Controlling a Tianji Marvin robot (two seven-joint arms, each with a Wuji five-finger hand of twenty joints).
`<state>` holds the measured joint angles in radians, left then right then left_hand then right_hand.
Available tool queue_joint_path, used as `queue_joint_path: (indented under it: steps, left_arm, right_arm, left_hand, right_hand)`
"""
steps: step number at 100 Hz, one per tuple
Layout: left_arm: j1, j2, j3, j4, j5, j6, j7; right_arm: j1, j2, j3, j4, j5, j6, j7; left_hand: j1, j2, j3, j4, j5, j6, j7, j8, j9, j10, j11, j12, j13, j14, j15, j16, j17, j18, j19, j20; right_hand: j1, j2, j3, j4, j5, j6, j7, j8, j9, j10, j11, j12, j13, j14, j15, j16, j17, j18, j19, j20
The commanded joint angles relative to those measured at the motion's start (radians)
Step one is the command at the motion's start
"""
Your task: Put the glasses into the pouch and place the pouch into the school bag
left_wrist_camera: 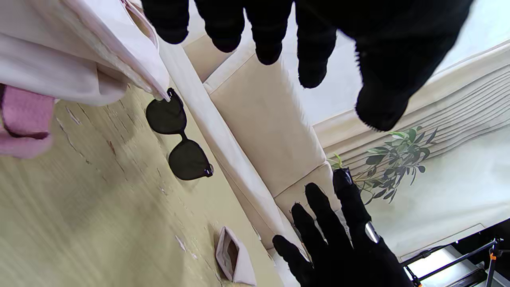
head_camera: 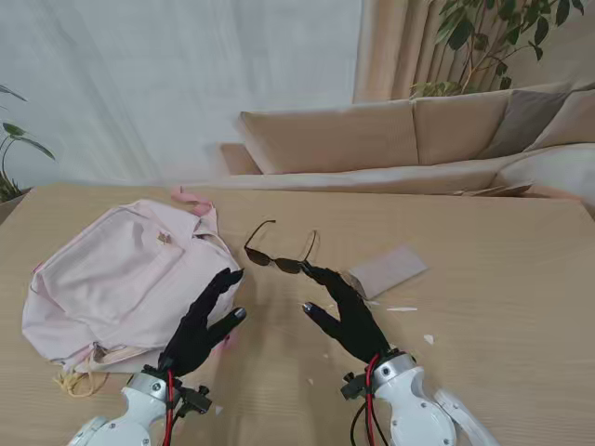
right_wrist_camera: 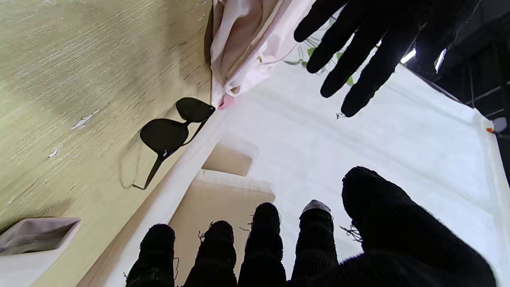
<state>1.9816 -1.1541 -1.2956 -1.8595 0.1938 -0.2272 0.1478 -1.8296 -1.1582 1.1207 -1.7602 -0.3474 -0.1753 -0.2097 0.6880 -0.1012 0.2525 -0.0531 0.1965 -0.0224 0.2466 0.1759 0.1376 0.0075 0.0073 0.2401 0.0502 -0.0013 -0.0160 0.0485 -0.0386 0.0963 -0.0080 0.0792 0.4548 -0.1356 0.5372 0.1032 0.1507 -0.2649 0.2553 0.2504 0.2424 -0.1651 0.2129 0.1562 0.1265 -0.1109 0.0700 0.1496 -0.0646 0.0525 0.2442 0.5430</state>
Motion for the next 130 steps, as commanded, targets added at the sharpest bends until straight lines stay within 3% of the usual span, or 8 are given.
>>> queue_joint_path:
  steps: [1,22,36,66,84,92,103,130]
  left_arm:
    - [0.015,-0.001,0.000,-0.014,0.000,-0.008,-0.022]
    - [0.042,0.000,-0.014,-0.024,-0.005,-0.032,-0.022]
    - [0.044,-0.001,-0.019,-0.029,-0.004,-0.041,-0.016]
    - [0.050,-0.002,-0.022,-0.031,0.001,-0.050,-0.009]
    - [0.055,-0.002,-0.030,-0.031,-0.003,-0.056,-0.012]
    - [0.057,-0.003,-0.033,-0.030,0.015,-0.059,0.000]
    - [0.059,-0.004,-0.041,-0.031,0.022,-0.056,0.004]
    - [0.073,-0.005,-0.068,-0.040,0.013,-0.079,0.003]
  right_arm:
    - [-0.010,-0.003,-0.008,-0.007,-0.002,0.005,0.010]
    - [-0.021,-0.003,-0.020,-0.015,-0.031,0.001,-0.011]
    - [-0.022,-0.004,-0.020,-0.015,-0.037,-0.006,-0.017]
    - [-0.029,-0.005,-0.017,-0.018,-0.043,0.002,-0.025]
    - [-0.032,-0.007,-0.025,-0.017,-0.103,0.016,-0.064]
    - [-0.028,-0.010,-0.033,-0.012,-0.139,0.033,-0.097]
    - [-0.004,-0.007,-0.045,-0.004,-0.192,0.069,-0.106]
    - [0.182,0.018,-0.115,0.046,-0.331,0.247,-0.005]
  left_hand:
    - [-0.031,-0.006,0.010,0.003,-0.039,-0.028,0.017,0.008,-0.021,-0.038,-0.002,0.006,-0.020,-0.035,-0.008,0.003,0.002,-0.036,-0.006,-0.013]
    - [-0.025,-0.011,0.016,0.003,-0.037,-0.025,0.023,0.011,-0.022,-0.006,0.000,0.008,-0.019,-0.034,-0.007,0.005,0.002,-0.034,-0.004,-0.011]
    - [-0.021,-0.012,0.021,0.003,-0.037,-0.023,0.028,0.013,-0.018,-0.029,0.003,0.010,-0.019,-0.033,-0.006,0.007,0.002,-0.034,-0.004,-0.010]
    - [-0.012,-0.020,0.034,0.003,-0.037,-0.017,0.040,0.019,-0.016,-0.008,0.011,0.012,-0.018,-0.030,-0.004,0.015,0.002,-0.033,-0.003,-0.007]
    - [-0.007,-0.037,0.064,0.003,-0.038,-0.014,0.059,0.029,-0.004,-0.024,0.028,0.019,-0.015,-0.024,0.000,0.029,0.003,-0.029,-0.001,-0.001]
    - [-0.020,-0.048,0.097,0.002,-0.041,-0.007,0.085,0.043,0.007,-0.007,0.082,0.058,-0.015,-0.009,0.019,0.107,-0.003,-0.016,0.020,0.060]
    - [-0.028,-0.061,0.125,0.000,-0.042,-0.001,0.112,0.055,0.023,0.011,0.124,0.088,-0.009,0.011,0.039,0.206,-0.012,0.001,0.057,0.161]
    - [-0.022,-0.064,0.129,0.001,-0.038,0.001,0.115,0.057,0.028,0.014,0.129,0.085,-0.012,0.011,0.031,0.209,-0.017,0.001,0.053,0.175]
  right_hand:
    - [-0.030,-0.011,-0.021,-0.024,-0.017,-0.014,0.015,-0.018,-0.001,-0.008,0.011,0.004,-0.009,0.006,0.007,0.015,-0.014,-0.010,0.012,0.016]
    - [-0.025,-0.008,-0.026,-0.025,-0.012,-0.011,0.017,-0.021,0.003,-0.006,0.013,0.005,-0.004,0.006,0.008,0.016,-0.015,-0.011,0.017,0.022]
    - [-0.011,-0.011,-0.017,-0.020,-0.007,-0.009,0.020,-0.021,0.008,-0.006,0.015,0.006,0.000,0.007,0.009,0.016,-0.016,-0.011,0.021,0.028]
    - [-0.017,-0.047,0.117,0.051,-0.002,-0.002,0.053,-0.027,0.018,-0.003,0.030,0.013,0.012,0.010,0.021,0.016,-0.014,-0.001,0.046,0.049]
    - [-0.035,-0.085,0.076,-0.038,0.023,0.029,0.136,0.005,0.056,0.028,0.100,0.046,0.068,0.065,0.081,0.063,0.002,0.066,0.233,0.086]
    - [-0.035,-0.120,0.082,-0.061,0.079,0.066,0.199,0.059,0.100,0.062,0.193,0.088,0.129,0.128,0.175,0.138,0.050,0.115,0.401,0.120]
    - [-0.031,-0.150,0.102,-0.073,0.141,0.103,0.251,0.134,0.139,0.109,0.320,0.148,0.170,0.191,0.365,0.246,0.104,0.143,0.627,0.198]
    - [-0.035,-0.153,0.168,-0.065,0.183,0.134,0.254,0.173,0.143,0.186,0.478,0.256,0.237,0.227,0.569,0.326,0.180,0.156,0.881,0.205]
